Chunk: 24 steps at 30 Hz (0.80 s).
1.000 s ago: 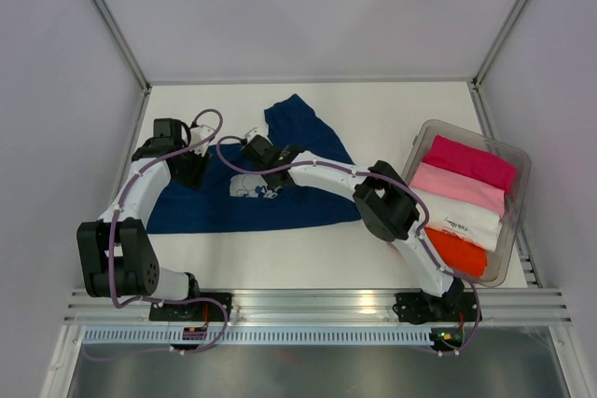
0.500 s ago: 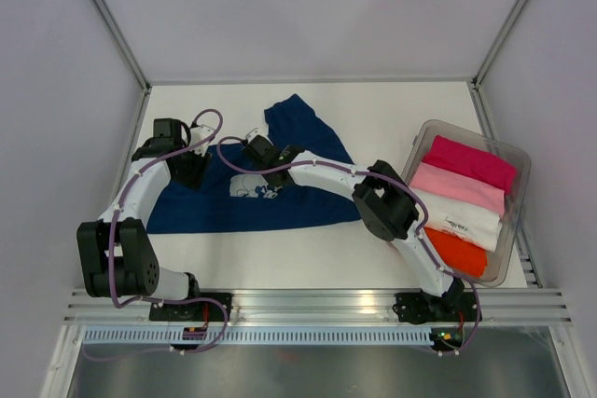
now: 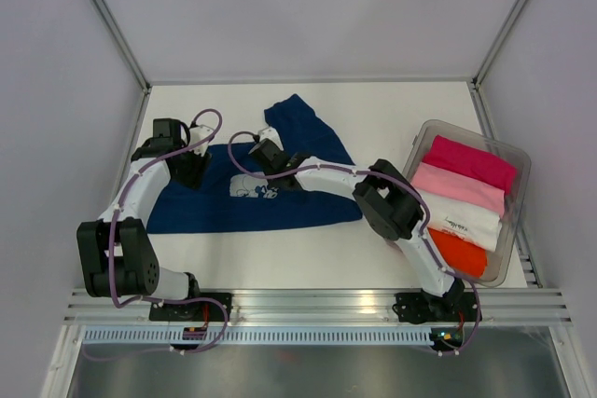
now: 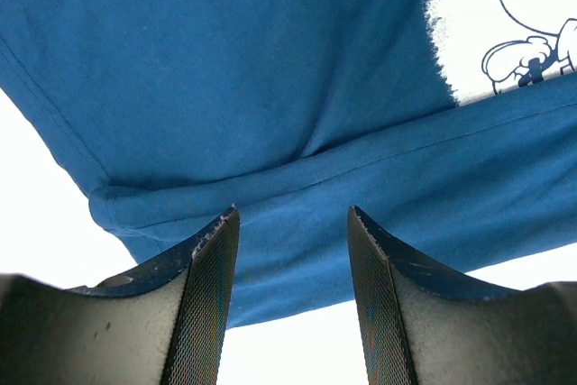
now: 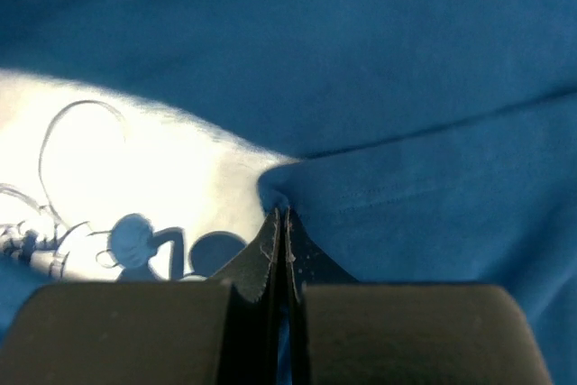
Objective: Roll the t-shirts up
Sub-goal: Fold the tshirt
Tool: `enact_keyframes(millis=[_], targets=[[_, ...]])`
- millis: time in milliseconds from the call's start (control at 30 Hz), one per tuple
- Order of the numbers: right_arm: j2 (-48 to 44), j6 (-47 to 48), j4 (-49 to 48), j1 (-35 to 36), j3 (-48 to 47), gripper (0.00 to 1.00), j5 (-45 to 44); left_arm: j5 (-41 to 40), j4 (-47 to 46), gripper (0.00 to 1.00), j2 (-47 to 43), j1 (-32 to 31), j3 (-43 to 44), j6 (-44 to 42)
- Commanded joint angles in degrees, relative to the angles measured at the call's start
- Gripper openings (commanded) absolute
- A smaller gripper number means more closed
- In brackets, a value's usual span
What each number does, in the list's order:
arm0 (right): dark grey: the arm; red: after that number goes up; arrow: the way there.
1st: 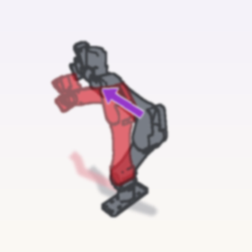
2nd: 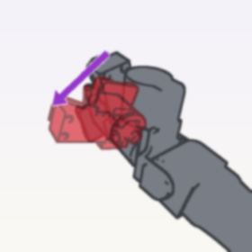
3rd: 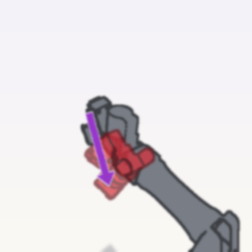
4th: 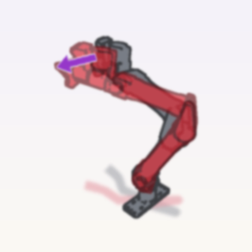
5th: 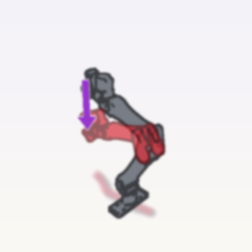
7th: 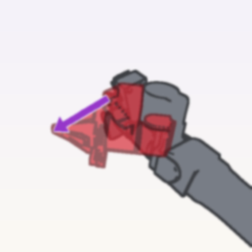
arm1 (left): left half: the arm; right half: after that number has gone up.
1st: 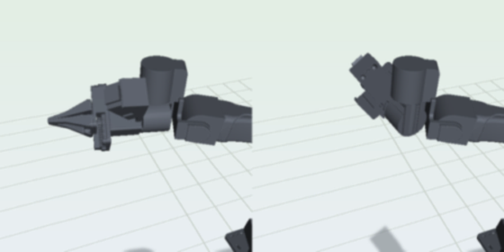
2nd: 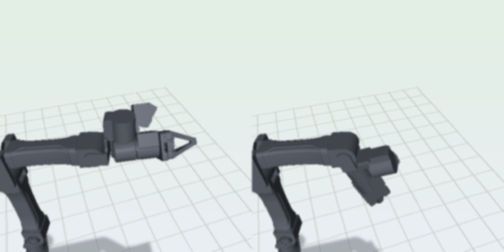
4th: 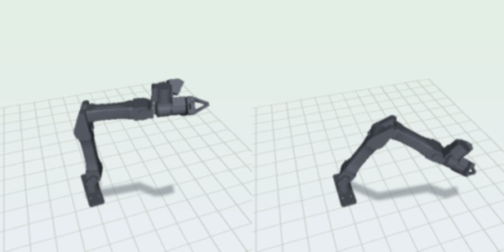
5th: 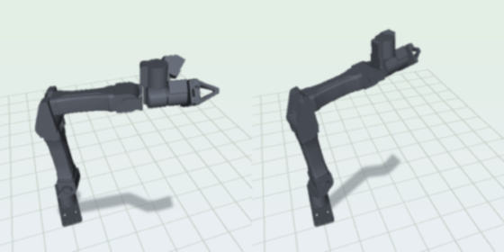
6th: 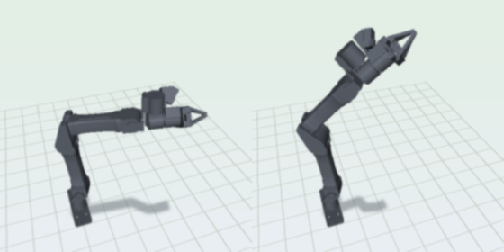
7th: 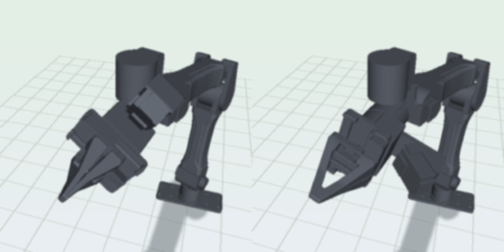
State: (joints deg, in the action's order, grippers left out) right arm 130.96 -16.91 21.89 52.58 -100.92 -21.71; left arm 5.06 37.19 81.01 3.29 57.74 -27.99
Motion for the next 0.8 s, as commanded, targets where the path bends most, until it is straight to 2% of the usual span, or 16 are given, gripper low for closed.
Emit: enact_keyframes(millis=[0, 200, 300, 633, 767], targets=[[-4.5, -11.6, -12.3, -1.8, 6.8, 0.0, -0.3, 1.4, -0.4, 0.57, 0.5, 0.4, 1.4, -0.7], [-4.9, -18.1, -18.1, -2.0, 11.2, 0.0, -4.8, 1.4, -0.5, 0.57, 0.2, 0.8, 1.1, -0.9], [-5.9, -19.6, -23.8, -2.0, 14.3, 0.0, -4.4, 1.5, -0.5, 0.57, 0.4, 0.8, 1.0, -1.0], [-8.8, -20.5, -32.4, -2.0, 19.6, 0.0, -2.7, 1.7, -0.5, 0.57, 0.9, 0.8, 1.2, -1.0], [-9.8, -20.6, -32.3, -2.0, 20.2, 0.0, -3.8, 2.0, -0.5, 0.57, 1.1, 0.9, 1.2, -1.0]])
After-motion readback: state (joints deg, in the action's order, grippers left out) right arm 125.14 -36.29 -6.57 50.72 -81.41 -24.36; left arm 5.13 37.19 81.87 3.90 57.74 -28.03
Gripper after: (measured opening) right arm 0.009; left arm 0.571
